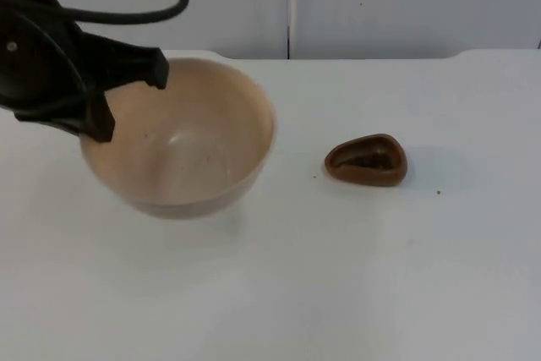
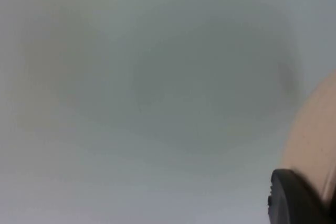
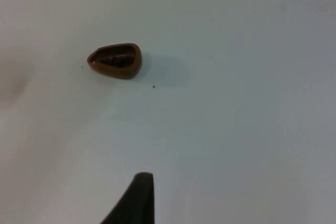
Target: Pick up the bowl with the left hand and pour the coffee beans from the cup into the bowl with the right hand.
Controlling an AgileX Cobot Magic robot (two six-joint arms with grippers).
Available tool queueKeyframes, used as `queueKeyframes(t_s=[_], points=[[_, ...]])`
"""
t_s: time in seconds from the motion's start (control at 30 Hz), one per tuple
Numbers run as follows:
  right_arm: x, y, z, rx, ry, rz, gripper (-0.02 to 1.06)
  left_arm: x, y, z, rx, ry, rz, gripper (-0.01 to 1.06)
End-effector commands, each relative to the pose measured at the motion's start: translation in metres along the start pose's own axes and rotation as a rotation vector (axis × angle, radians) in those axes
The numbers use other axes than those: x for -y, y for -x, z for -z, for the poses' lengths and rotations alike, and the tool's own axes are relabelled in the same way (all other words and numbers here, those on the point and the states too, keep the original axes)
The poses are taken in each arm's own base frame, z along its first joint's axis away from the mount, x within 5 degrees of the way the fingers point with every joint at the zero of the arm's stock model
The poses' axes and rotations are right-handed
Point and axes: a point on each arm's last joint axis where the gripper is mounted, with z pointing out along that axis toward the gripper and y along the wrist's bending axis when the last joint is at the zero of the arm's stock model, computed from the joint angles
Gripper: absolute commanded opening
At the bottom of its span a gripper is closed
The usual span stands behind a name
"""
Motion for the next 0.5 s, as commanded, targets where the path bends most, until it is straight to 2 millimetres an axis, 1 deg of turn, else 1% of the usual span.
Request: queueKeyframes(t_s=[0.0,0.27,0.47], points=[[0.0001,-0.0006,-0.0003,0.002,-0.006,0.003,1.05,-0.0004,0.0017,0.011,0.031,-0.002,0.004,0.0],[0.0001,-0.0006,-0.0003,0.002,-0.006,0.003,1.05,-0.0018,-0.0028,0.012,-0.017,0.013,-0.002,0.0],[-0.0004,-0.0006,-0.0003,0.002,0.0,0.0,1.05,0.0008,-0.0072,0.0118,-0.062,-0.015,0.051,0.0]])
